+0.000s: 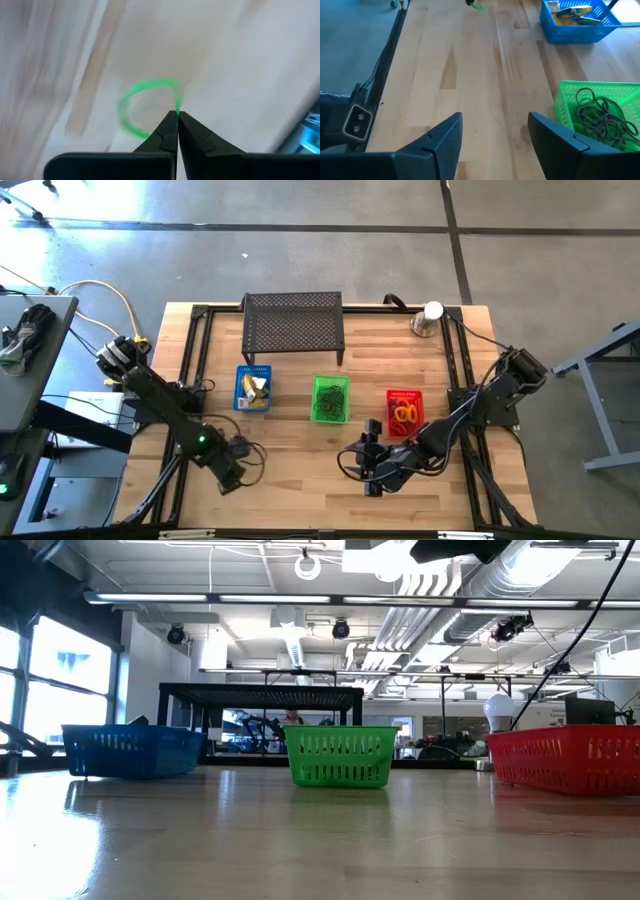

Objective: Pick & Place Office Desk Supplies
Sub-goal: Put the green rubber band into the green bin

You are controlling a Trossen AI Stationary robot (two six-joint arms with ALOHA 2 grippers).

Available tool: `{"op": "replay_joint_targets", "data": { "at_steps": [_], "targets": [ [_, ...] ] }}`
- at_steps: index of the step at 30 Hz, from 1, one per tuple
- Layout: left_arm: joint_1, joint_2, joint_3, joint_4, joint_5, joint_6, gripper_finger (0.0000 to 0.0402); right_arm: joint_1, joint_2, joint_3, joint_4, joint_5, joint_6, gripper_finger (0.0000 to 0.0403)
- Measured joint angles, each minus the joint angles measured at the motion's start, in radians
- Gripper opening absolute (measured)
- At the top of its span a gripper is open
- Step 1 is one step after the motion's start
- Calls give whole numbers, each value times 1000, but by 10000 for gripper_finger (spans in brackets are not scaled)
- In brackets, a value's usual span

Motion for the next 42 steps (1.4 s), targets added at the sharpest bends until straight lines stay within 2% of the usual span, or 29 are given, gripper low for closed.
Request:
{"op": "replay_joint_targets", "data": {
  "at_steps": [3,6,9,11,13,19,29,36,42],
  "targets": [
    [67,-1,102,2,-64,192,1,1,2,0,0,-18,0,215],
    [136,-1,186,21,-179,403,1,6,3,0,-3,-31,0,215],
    [211,-2,227,89,-316,580,1,12,3,0,-9,-31,9,215],
    [271,-2,230,161,-370,668,1,19,3,-1,-11,-33,12,215],
    [342,0,230,235,-367,745,1,28,3,-1,-10,-35,12,215],
    [522,59,230,425,-234,901,1,43,3,-1,-9,-29,11,215],
    [676,258,230,602,-91,960,0,42,3,-58,17,-28,14,215],
    [710,300,229,631,-101,951,3,39,3,-94,45,-23,15,215],
    [697,288,232,644,-167,1033,39,39,4,-103,46,-23,12,215]
  ]
}}
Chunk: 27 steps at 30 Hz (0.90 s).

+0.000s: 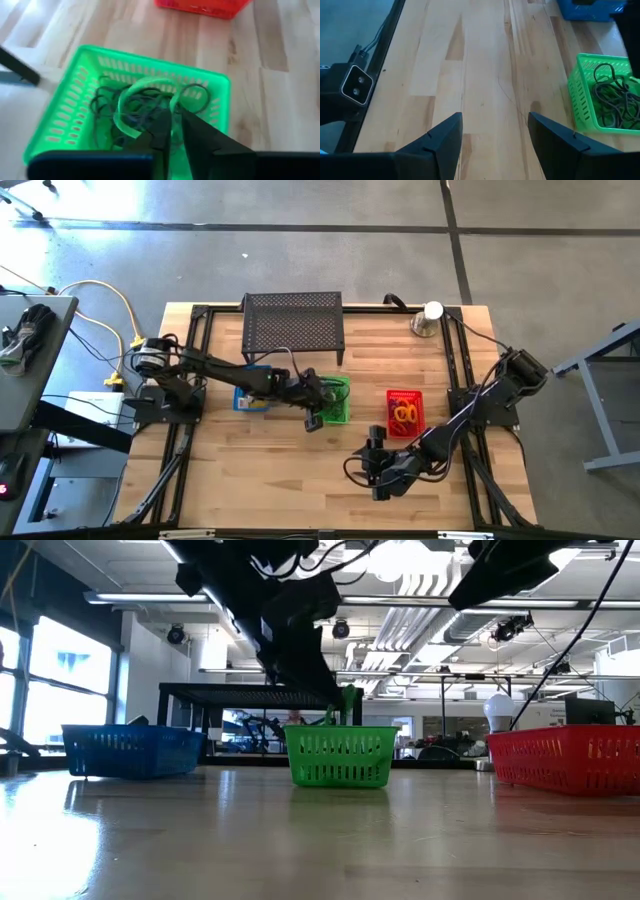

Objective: Pick & Place Office Desk Supplies
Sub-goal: Put the green rubber band into the green bin, then put the blue bin on the shelf

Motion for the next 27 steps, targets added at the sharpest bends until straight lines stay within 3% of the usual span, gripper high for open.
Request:
{"op": "replay_joint_targets", "data": {
  "at_steps": [8,15,21,27],
  "targets": [
    [-26,-6,0,10,-59,45,114,0,0,0,-1,0,-6,215],
    [-36,-97,0,-89,-126,24,126,0,0,0,-1,0,-8,215],
    [-88,-255,2,-473,-110,-35,126,0,0,0,-1,0,-8,215],
    [-156,-343,2,-847,45,-169,126,-2,0,0,-1,0,-21,215]
  ]
}}
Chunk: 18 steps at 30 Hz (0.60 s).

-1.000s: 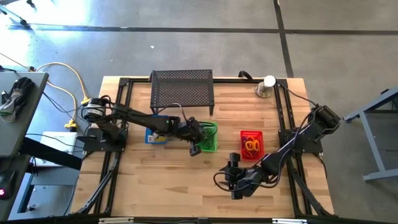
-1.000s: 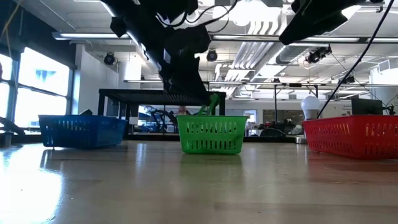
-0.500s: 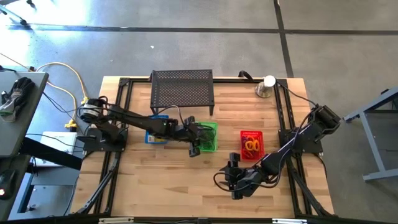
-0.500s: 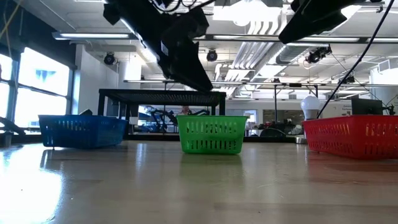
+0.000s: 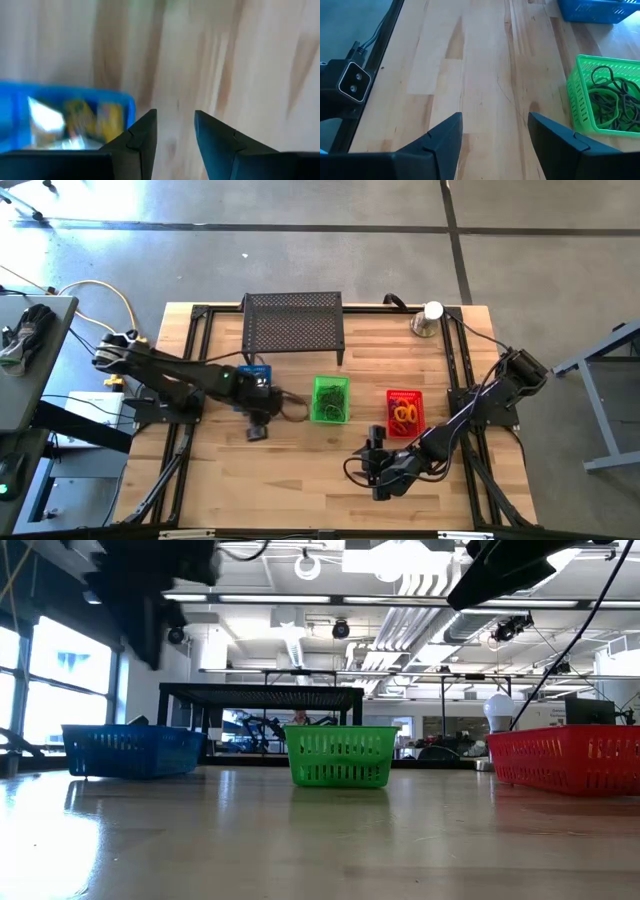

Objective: Pick & Place Office Desk Supplies
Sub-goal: Put the blue bin on the shelf

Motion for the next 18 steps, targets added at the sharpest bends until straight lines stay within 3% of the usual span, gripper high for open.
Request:
{"op": "replay_joint_targets", "data": {
  "at_steps": [3,9,13,18],
  "targets": [
    [-53,-1,-12,-86,-9,-57,126,0,0,0,16,0,-14,215],
    [-136,26,-59,-82,-117,-61,126,-6,0,0,44,0,-14,215],
    [-156,27,-80,-60,-176,-39,126,-7,0,0,63,0,-14,215],
    [-139,27,-125,-33,-171,5,126,-7,0,0,90,0,-14,215]
  ]
}}
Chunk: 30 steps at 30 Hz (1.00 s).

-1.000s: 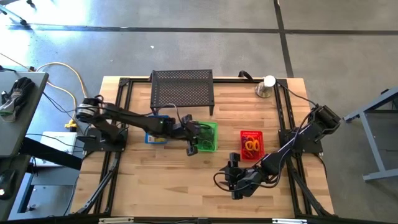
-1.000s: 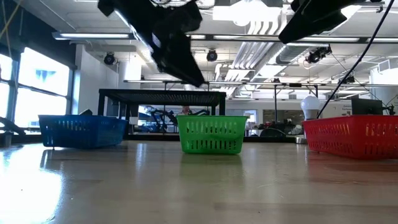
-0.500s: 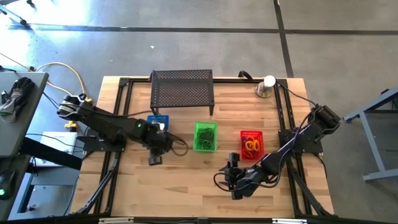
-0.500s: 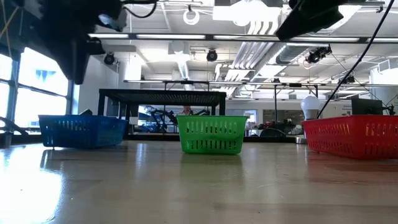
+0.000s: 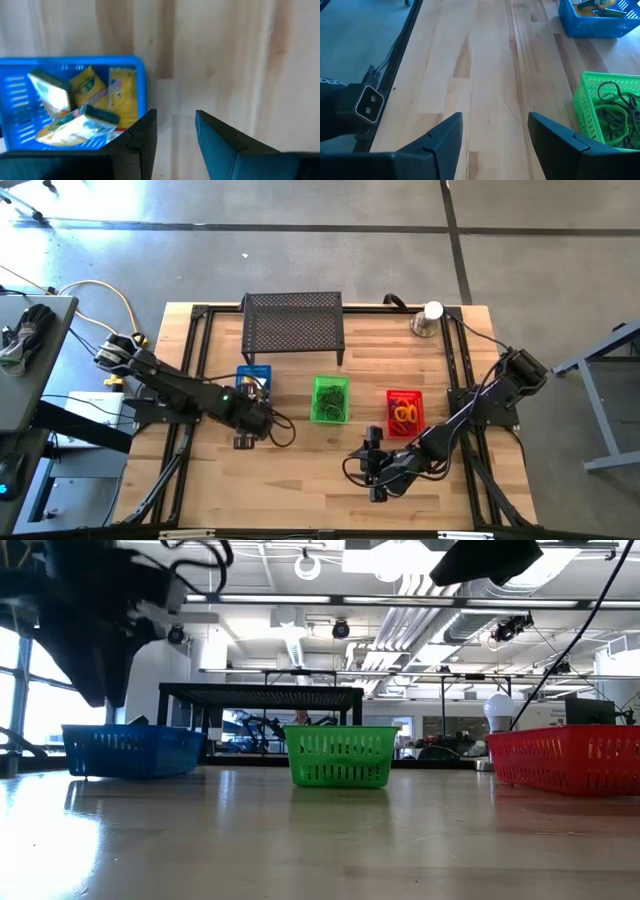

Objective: Pick & Place Office Desk Supplies
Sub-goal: Put the blue bin on the shelf

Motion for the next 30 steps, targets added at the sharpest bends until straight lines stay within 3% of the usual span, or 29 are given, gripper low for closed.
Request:
{"op": "replay_joint_targets", "data": {
  "at_steps": [13,20,23,30],
  "targets": [
    [156,0,-134,133,6,90,126,0,0,0,16,0,0,215],
    [175,-1,-188,209,82,92,124,-1,0,0,15,0,-8,215],
    [166,-1,-190,209,75,91,102,-9,0,0,15,0,-18,215],
    [135,0,-192,211,47,80,8,-38,0,0,15,0,-18,215]
  ]
}}
